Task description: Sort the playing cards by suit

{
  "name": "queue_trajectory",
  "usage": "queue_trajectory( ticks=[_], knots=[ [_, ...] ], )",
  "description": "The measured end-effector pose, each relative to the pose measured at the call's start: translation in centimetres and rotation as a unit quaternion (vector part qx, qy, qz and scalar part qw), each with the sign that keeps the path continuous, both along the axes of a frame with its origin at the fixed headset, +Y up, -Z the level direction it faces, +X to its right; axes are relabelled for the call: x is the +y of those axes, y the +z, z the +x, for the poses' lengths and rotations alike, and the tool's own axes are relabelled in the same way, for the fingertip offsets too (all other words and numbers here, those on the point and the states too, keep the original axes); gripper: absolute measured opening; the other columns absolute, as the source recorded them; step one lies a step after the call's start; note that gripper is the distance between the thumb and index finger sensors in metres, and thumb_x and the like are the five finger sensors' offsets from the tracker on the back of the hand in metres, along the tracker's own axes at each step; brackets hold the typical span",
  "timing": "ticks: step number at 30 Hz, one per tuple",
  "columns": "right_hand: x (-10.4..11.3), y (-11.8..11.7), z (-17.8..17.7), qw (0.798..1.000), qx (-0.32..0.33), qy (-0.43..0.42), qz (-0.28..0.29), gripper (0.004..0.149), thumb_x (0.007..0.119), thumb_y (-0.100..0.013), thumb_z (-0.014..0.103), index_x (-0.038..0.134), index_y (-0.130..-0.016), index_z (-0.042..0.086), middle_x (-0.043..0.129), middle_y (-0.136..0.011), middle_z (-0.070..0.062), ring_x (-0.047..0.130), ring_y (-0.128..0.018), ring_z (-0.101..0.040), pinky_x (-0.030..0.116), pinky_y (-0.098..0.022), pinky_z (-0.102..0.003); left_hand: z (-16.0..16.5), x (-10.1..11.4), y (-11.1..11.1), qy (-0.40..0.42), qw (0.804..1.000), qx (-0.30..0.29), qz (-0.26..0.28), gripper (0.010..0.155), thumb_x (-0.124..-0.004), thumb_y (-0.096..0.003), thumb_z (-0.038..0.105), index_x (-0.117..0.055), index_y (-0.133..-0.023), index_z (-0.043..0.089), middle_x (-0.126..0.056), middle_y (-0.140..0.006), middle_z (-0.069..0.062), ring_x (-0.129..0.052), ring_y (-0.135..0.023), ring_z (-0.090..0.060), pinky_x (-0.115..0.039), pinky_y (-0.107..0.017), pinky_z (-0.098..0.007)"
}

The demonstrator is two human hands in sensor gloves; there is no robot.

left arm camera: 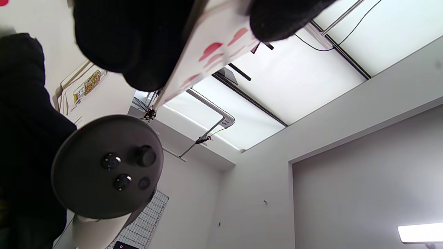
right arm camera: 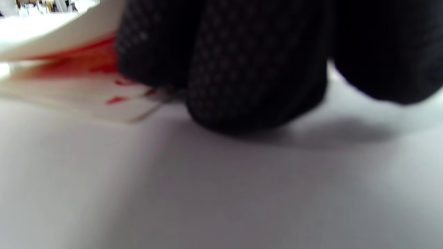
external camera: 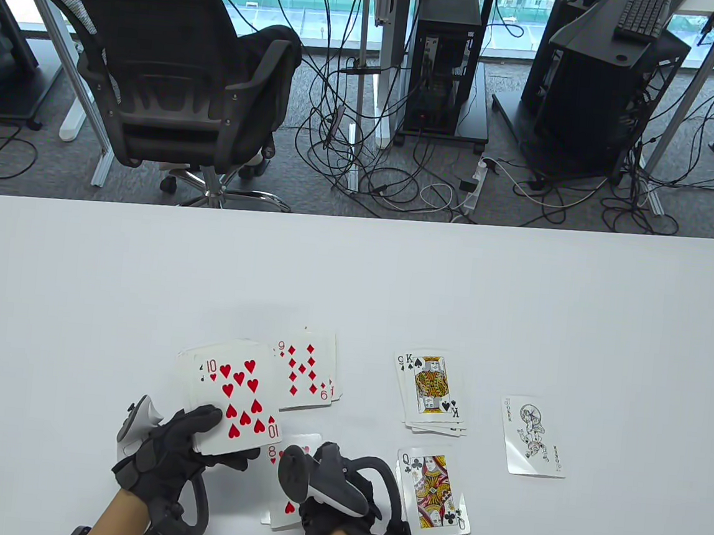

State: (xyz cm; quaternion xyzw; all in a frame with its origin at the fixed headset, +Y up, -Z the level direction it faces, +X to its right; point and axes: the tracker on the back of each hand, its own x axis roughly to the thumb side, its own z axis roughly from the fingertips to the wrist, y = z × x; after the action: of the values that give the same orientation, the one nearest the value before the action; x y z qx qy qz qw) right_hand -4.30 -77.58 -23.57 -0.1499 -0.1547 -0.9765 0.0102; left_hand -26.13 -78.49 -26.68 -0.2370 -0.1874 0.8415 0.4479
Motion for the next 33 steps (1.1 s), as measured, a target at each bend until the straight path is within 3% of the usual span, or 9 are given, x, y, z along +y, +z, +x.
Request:
queue_trajectory(
  ticks=[5, 11, 17, 20, 23, 27, 29, 31, 33],
  knots=[
    [-0.1, 0.1, -0.5, 0.999, -0.001, 0.037, -0.027, 0.057, 0.06, -0.058, 0.021, 0.043, -0.097, -0.017, 0.092, -0.028, -0.006, 0.096, -0.015, -0.024, 0.086, -0.019, -0.047, 0.1, 0.0, 0.0, -0.001, 1.0, 0.0, -0.003, 0.051, -0.07, -0.0688, 0.028, -0.041, -0.109, 0.015, -0.063, -0.101, -0.02, -0.092, -0.075, -0.038, -0.082, -0.053, -0.045],
    [-0.1, 0.0, -0.3, 0.999, -0.002, 0.024, -0.03, 0.058, 0.06, -0.059, 0.023, 0.043, -0.097, -0.017, 0.093, -0.029, -0.007, 0.096, -0.016, -0.025, 0.086, -0.02, -0.047, 0.2, 0.1, 0.1, 0.002, 1.0, -0.003, -0.005, 0.051, -0.07, -0.069, 0.028, -0.041, -0.11, 0.015, -0.063, -0.101, -0.021, -0.092, -0.076, -0.037, -0.082, -0.053, -0.044],
    [1.2, -0.6, 1.3, 0.996, -0.028, -0.061, -0.052, 0.061, 0.061, -0.059, 0.029, 0.046, -0.098, -0.016, 0.093, -0.033, -0.01, 0.097, -0.02, -0.029, 0.085, -0.022, -0.05, 0.3, -0.1, 0.2, 0.001, 1.0, -0.008, -0.009, 0.051, -0.07, -0.069, 0.028, -0.041, -0.11, 0.015, -0.063, -0.101, -0.02, -0.092, -0.075, -0.038, -0.082, -0.053, -0.045],
    [2.9, -1.0, 2.7, 0.987, -0.033, -0.156, -0.035, 0.061, 0.062, -0.059, 0.03, 0.05, -0.096, -0.017, 0.094, -0.038, -0.013, 0.097, -0.027, -0.033, 0.084, -0.027, -0.053, 0.5, 0.1, 0.2, -0.004, 1.0, -0.012, -0.005, 0.051, -0.07, -0.069, 0.028, -0.041, -0.11, 0.015, -0.063, -0.101, -0.02, -0.091, -0.076, -0.038, -0.082, -0.053, -0.045],
    [4.3, -0.9, 4.5, 0.954, -0.039, -0.296, 0.003, 0.06, 0.061, -0.059, 0.03, 0.056, -0.093, -0.02, 0.093, -0.045, -0.016, 0.096, -0.033, -0.037, 0.082, -0.031, -0.055, 0.7, 0.3, 0.3, -0.012, 1.0, -0.018, 0.002, 0.052, -0.07, -0.0689, 0.028, -0.041, -0.11, 0.015, -0.063, -0.101, -0.02, -0.092, -0.076, -0.038, -0.082, -0.053, -0.045],
    [5.6, -0.5, 6.0, 0.882, -0.038, -0.457, 0.112, 0.062, 0.061, -0.06, 0.034, 0.059, -0.091, -0.02, 0.093, -0.048, -0.015, 0.096, -0.036, -0.036, 0.082, -0.033, -0.055, 1.1, 0.4, 0.4, -0.021, 0.999, -0.027, 0.006, 0.052, -0.07, -0.0687, 0.029, -0.041, -0.11, 0.015, -0.063, -0.101, -0.02, -0.091, -0.075, -0.039, -0.082, -0.053, -0.045],
    [5.9, -0.2, 5.8, 0.855, -0.033, -0.501, 0.129, 0.064, 0.06, -0.06, 0.037, 0.06, -0.09, -0.02, 0.093, -0.048, -0.014, 0.097, -0.036, -0.035, 0.083, -0.033, -0.053, 1.3, 0.5, 0.4, -0.028, 0.999, -0.032, 0.011, 0.052, -0.07, -0.0686, 0.029, -0.041, -0.11, 0.015, -0.063, -0.101, -0.02, -0.091, -0.075, -0.039, -0.082, -0.053, -0.045],
    [5.9, 0.1, 5.3, 0.841, -0.022, -0.524, 0.135, 0.069, 0.061, -0.06, 0.041, 0.057, -0.092, -0.02, 0.091, -0.055, -0.017, 0.095, -0.043, -0.038, 0.081, -0.037, -0.056, 1.5, 0.6, 0.5, -0.031, 0.999, -0.039, 0.012, 0.052, -0.07, -0.0684, 0.029, -0.041, -0.11, 0.015, -0.063, -0.101, -0.02, -0.091, -0.075, -0.04, -0.082, -0.053, -0.046],
    [5.9, 0.4, 4.8, 0.844, -0.011, -0.516, 0.145, 0.077, 0.064, -0.058, 0.046, 0.051, -0.094, -0.021, 0.087, -0.063, -0.021, 0.091, -0.051, -0.043, 0.077, -0.042, -0.06, 1.8, 0.6, 0.6, -0.032, 0.998, -0.047, 0.012, 0.052, -0.07, -0.0681, 0.029, -0.042, -0.11, 0.015, -0.063, -0.101, -0.021, -0.091, -0.075, -0.04, -0.081, -0.053, -0.046]
  ],
)
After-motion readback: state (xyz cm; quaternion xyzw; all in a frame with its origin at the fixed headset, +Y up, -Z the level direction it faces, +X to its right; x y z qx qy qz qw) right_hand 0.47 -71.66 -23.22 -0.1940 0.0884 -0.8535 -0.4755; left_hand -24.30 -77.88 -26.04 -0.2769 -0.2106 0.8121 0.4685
